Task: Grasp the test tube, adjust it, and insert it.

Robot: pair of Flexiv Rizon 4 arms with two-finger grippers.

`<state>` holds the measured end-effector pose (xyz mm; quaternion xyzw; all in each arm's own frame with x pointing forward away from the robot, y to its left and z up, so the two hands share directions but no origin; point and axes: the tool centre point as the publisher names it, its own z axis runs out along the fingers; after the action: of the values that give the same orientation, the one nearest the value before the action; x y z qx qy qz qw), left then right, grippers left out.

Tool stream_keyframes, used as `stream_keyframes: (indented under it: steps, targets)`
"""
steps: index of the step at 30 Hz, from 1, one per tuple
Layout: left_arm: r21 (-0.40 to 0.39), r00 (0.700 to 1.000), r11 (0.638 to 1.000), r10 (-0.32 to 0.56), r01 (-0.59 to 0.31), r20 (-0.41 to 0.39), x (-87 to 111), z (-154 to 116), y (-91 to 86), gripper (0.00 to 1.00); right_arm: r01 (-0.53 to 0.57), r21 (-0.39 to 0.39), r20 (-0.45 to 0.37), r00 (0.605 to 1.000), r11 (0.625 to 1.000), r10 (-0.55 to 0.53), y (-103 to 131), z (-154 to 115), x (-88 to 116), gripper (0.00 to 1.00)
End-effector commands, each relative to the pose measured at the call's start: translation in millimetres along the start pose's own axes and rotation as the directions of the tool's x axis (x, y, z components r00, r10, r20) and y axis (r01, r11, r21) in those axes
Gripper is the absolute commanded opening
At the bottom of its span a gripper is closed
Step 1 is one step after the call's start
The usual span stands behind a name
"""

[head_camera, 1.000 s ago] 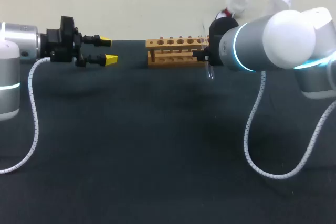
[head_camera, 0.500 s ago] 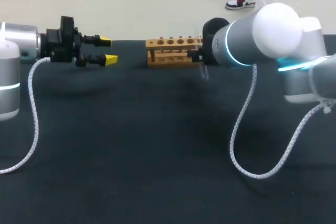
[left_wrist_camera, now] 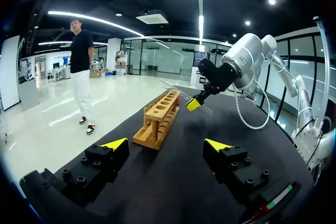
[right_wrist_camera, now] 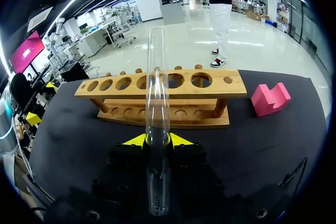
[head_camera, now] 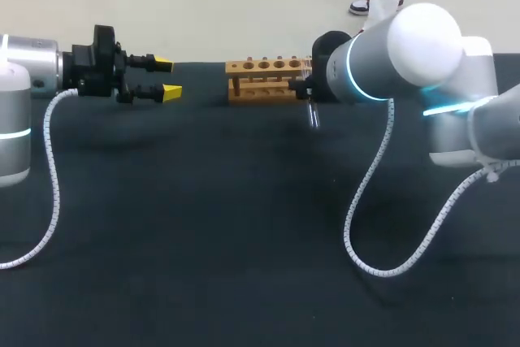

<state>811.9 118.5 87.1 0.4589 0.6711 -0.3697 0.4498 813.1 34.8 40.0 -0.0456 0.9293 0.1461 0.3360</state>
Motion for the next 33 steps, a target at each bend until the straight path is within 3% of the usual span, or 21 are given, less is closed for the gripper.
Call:
stream_keyframes:
  steps: [1,33]
  targets:
    - [0.003,1.0,1.0,0.002,-0.002,0.003,1.0,1,1.7,1.0,-0.001,0.003,-0.022,1.0,1.0,0.001,0,3,-1,0.0]
    - [0.003,1.0,1.0,0.002,-0.002,0.003,1.0,1,1.7,1.0,-0.018,-0.007,-0.117,0.993,1.0,0.017,-2,14,9,0.0]
